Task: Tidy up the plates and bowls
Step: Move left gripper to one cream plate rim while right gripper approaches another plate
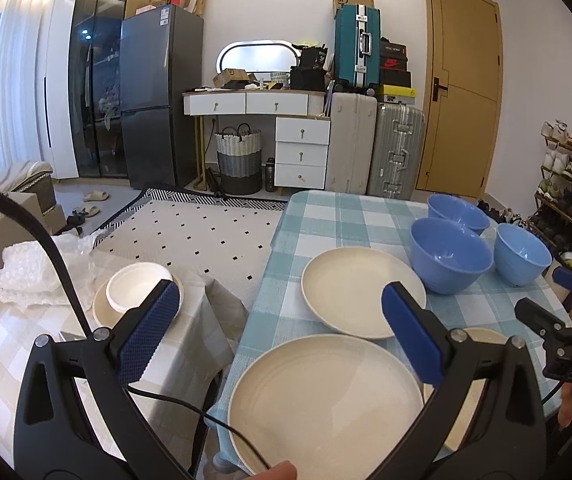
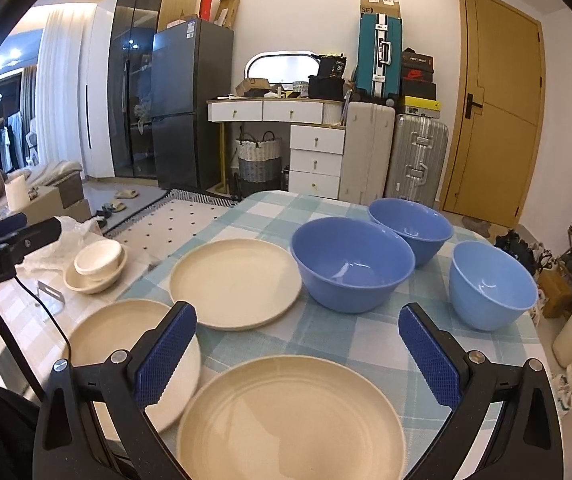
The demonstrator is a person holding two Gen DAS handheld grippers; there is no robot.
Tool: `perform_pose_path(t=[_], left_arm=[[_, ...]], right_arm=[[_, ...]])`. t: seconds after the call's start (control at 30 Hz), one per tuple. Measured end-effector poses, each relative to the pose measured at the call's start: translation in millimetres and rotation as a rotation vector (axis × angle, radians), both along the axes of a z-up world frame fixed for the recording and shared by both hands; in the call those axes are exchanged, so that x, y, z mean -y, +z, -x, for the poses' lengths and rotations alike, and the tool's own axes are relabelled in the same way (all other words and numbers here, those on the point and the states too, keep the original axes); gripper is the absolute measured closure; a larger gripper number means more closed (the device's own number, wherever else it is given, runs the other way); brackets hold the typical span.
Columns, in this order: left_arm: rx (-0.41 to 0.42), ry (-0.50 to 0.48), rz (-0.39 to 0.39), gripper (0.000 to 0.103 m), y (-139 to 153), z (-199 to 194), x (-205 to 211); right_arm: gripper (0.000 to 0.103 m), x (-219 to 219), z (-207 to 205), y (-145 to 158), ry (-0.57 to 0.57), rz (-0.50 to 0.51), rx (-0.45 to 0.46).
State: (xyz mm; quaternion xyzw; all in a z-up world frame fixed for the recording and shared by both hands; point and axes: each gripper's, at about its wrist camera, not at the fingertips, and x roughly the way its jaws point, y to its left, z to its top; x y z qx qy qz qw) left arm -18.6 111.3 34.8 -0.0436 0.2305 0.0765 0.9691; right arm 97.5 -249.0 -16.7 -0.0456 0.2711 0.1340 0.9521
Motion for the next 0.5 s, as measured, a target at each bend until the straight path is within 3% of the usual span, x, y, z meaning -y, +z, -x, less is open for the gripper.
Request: perform_pose_path(t=[0.13, 0.5], left_arm=[[0.016, 0.016, -0.016, 0.002, 7, -2, -1], [-0.037, -0.082, -0.035, 0.002, 20, -26, -10]], right_arm=[[0.000, -4, -7, 1, 0.007, -0.017, -0.013], [0.000, -19, -35, 1, -0.006, -0.010, -0.063]])
